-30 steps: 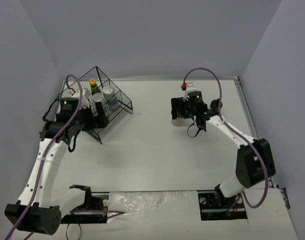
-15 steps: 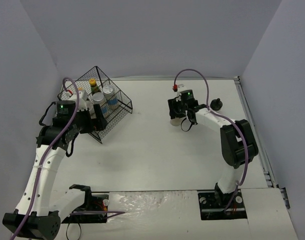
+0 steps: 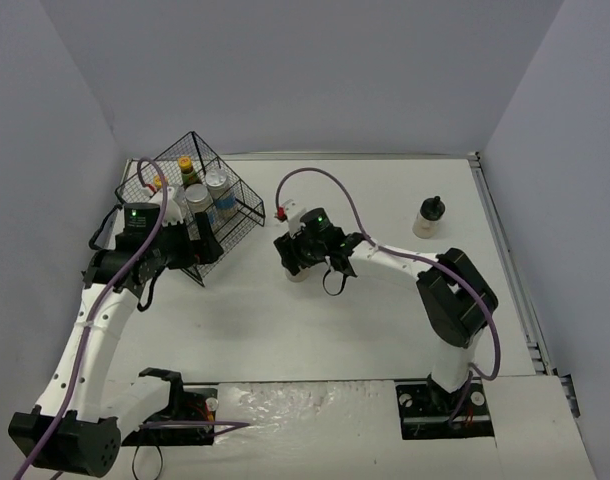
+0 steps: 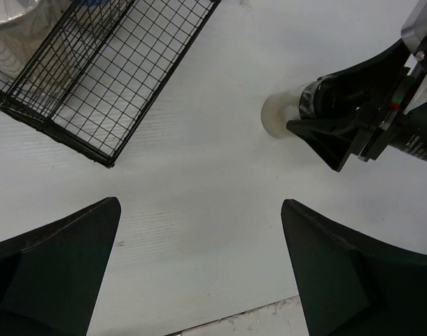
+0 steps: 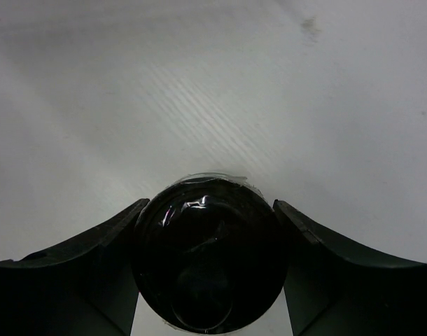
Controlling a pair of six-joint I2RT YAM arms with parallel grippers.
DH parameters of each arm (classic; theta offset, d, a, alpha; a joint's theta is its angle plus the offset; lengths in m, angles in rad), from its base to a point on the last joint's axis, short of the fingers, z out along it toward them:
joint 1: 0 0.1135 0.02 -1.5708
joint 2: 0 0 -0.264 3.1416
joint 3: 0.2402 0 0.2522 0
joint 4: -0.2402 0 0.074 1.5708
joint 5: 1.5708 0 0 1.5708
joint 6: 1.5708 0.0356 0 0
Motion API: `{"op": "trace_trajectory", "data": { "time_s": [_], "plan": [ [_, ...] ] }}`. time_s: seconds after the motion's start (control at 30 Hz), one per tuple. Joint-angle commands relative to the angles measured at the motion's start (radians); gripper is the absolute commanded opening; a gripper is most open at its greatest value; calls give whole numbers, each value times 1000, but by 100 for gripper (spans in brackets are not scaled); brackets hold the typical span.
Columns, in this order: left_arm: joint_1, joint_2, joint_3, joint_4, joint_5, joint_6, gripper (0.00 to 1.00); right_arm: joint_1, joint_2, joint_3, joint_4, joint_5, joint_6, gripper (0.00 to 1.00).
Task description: Organize the condiment bottles
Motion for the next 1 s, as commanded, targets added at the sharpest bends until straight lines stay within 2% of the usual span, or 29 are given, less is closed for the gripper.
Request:
{"op": "trace_trajectory", "data": {
  "time_s": [0.0,0.2,0.27,0.43,0.57,0.77,0.97],
  "plan": [
    [-31,5,2,87,26,-5,97,46,4,25,21,-5,1,47],
    [-108,17,-15,120,-2,-3,97,72,-123,16,-33,23,-7,92],
    [-136,29,-15,139,-8,-8,97,73,-204,-8,-59,30,-8,99],
    [-191,72,-4,186,-34,-18,97,70,-435,-107,-123,56,-3,100],
    [-251,123,7,233,-72,-14,97,58,-622,-231,-173,162,64,100],
    [-406,273,73,270,-175,-25,97,-43,-810,-374,-235,289,206,100],
    [-519,430,147,308,-259,-41,97,-141,-926,-416,-249,353,294,100]
  ]
}}
